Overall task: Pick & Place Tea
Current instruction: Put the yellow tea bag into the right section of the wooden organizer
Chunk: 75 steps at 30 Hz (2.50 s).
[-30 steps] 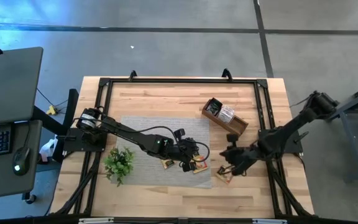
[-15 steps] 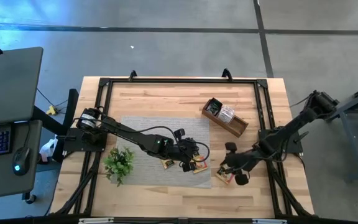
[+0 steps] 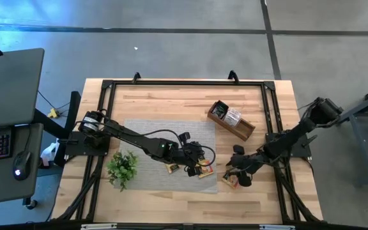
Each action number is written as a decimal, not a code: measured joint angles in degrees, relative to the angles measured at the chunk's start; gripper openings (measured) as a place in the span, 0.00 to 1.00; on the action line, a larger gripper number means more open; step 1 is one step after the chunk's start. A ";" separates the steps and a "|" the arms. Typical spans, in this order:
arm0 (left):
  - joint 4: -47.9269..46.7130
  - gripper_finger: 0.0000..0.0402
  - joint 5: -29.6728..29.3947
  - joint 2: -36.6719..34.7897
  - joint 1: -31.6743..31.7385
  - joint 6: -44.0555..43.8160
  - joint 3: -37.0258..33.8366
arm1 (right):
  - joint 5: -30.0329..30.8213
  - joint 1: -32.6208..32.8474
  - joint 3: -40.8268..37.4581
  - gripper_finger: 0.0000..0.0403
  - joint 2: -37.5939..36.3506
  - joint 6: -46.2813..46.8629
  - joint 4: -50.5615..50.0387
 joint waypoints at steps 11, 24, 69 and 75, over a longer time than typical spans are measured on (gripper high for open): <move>-0.03 0.26 0.00 0.00 0.00 0.00 0.00 | 0.94 1.97 -0.01 0.41 4.62 -10.29 1.48; -0.17 0.26 0.00 0.00 0.00 0.00 0.00 | 1.82 -0.17 0.01 0.03 1.74 -12.72 1.19; -0.85 0.26 0.00 0.00 0.00 0.00 0.00 | 37.91 -14.16 7.37 0.00 -32.32 30.25 -65.91; -0.85 0.26 0.00 0.00 0.00 0.00 0.00 | 32.95 -14.15 7.45 0.00 -32.32 30.44 -65.52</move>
